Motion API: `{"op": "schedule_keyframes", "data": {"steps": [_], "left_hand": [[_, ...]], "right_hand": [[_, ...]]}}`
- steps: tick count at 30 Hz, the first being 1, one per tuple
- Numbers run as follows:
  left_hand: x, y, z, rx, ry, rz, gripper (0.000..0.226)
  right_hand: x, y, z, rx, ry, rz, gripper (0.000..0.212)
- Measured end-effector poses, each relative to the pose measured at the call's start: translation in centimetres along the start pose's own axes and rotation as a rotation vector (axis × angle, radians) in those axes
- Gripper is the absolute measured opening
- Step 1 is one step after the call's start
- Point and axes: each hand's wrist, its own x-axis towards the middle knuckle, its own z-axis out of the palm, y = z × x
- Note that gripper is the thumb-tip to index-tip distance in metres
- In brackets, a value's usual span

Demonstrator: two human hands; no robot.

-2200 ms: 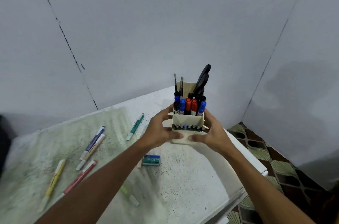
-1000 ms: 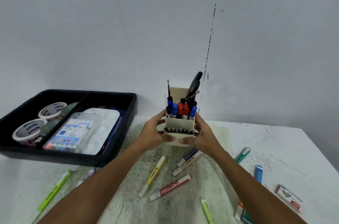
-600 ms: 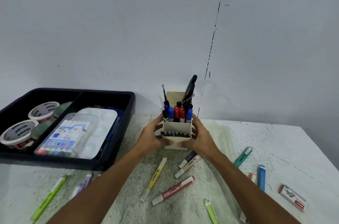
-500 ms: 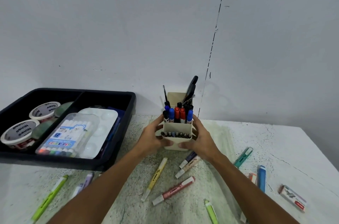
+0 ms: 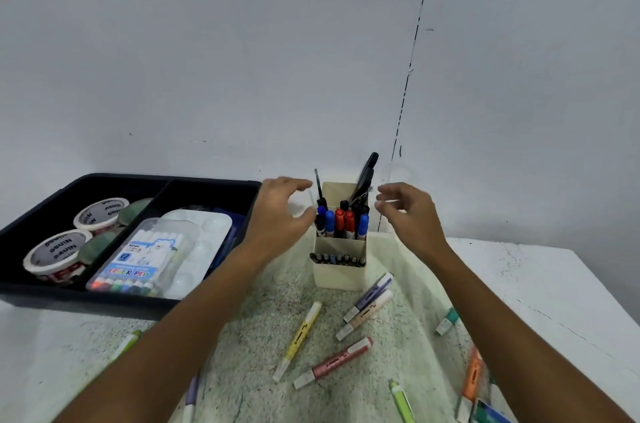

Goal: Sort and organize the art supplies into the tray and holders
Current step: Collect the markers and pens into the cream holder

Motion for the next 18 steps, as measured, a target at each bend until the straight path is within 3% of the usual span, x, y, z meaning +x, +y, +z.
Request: {"op": "schedule_keyframes", "data": {"steps": [6, 18], "left_hand": [[4.4, 3.2, 1.3, 0.267, -0.158, 0.303, 0.027], [6.7, 4.5, 1.4, 0.282, -0.377, 0.145, 0.034]], "right_hand": [[1.9, -0.9, 1.3, -0.076, 0.091, -0.022, 0.008], [2.4, -1.8, 2.7, -0.105, 0.068, -0.041, 0.018]]}}
